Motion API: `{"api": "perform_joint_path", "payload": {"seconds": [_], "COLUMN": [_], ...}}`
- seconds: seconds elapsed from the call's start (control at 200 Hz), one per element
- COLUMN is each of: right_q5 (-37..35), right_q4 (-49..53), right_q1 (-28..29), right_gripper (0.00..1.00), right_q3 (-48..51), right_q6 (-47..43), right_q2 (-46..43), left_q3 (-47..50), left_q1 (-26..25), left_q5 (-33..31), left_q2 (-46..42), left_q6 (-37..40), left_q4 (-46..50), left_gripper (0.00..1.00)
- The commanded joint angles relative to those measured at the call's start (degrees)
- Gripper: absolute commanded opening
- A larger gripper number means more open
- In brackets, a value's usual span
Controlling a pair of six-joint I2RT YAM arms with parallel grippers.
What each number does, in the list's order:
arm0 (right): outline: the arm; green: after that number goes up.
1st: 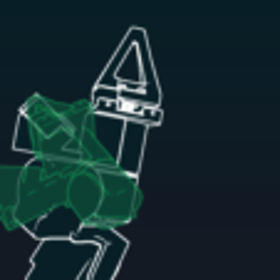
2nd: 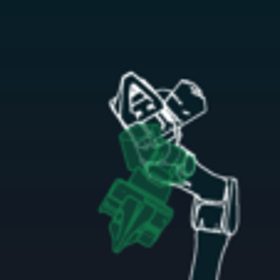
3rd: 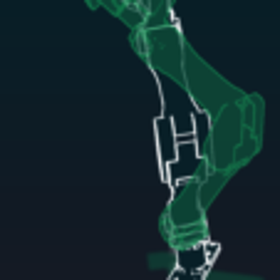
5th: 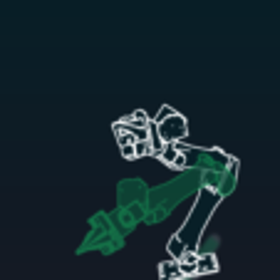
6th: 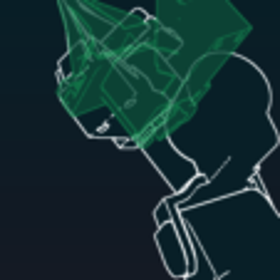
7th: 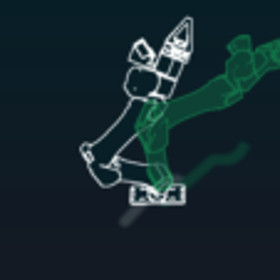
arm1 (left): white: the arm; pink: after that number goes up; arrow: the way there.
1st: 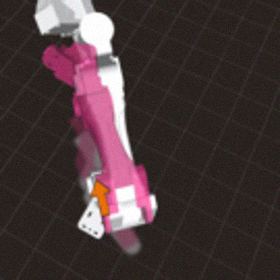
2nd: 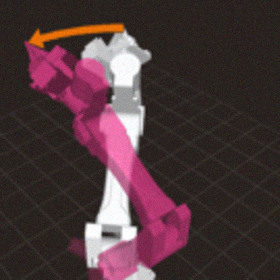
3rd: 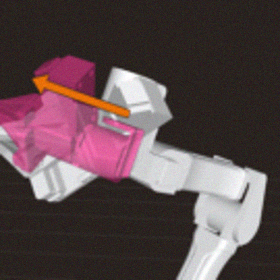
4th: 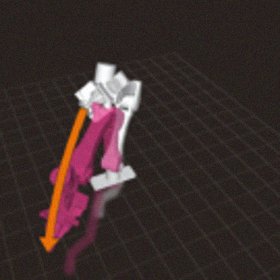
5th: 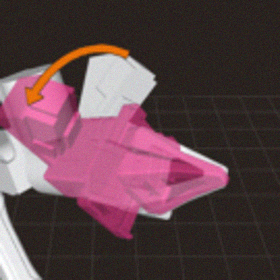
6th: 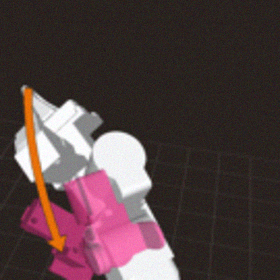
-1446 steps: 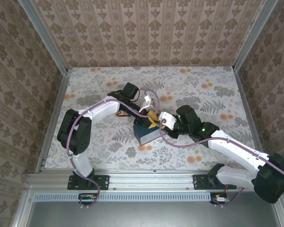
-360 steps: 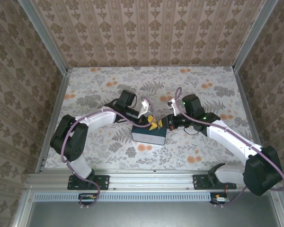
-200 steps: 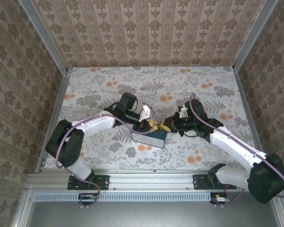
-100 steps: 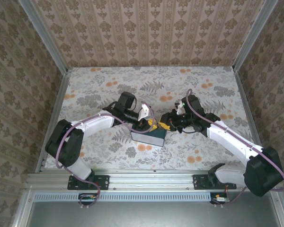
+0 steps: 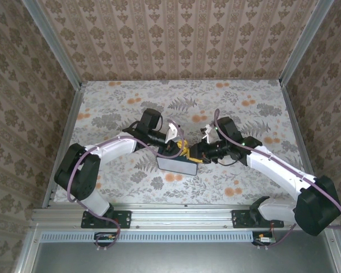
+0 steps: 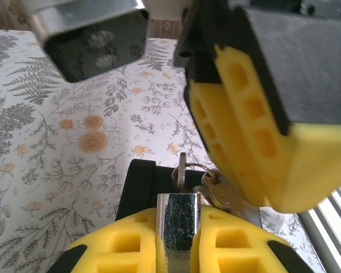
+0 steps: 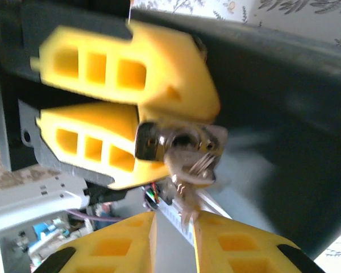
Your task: Unlock a padlock with a key
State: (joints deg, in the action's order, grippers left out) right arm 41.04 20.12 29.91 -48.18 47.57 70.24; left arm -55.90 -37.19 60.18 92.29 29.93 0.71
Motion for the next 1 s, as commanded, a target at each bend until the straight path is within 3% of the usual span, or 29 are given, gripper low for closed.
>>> {"api": "perform_joint_path", "payload": {"seconds": [0.0,0.22,0.575,0.995], "right_q5": [0.57,0.52,-0.60,-5.91], "right_q4": [3.50,12.24,5.32,5.28], "right_q1": [-0.07,-5.38,-5.19,-4.07], "right_gripper": [0.26,0.31,0.31,0.35], "right_q3": [-0.92,-4.17,-8.11,-7.31], "right_q6": [-5.49,-13.32,-23.83,-34.35], "right_q2": [-0.15,-1.51,0.91,2.01], "left_q3": [-1.88,-2.27,-2.62,-2.77], "left_q1": [0.19,0.28,0.19,0.30], "left_q5": [3.53,3.44,3.58,4.20], "left_q2": [-0.06,-0.44,-0.05,0.23], "left_q6": [-0.32,0.67,1.14,1.07], "left_q4": [-2.15,0.07,1.40,1.05], "left_gripper": [0.06,0.05,0.05,0.05]}}
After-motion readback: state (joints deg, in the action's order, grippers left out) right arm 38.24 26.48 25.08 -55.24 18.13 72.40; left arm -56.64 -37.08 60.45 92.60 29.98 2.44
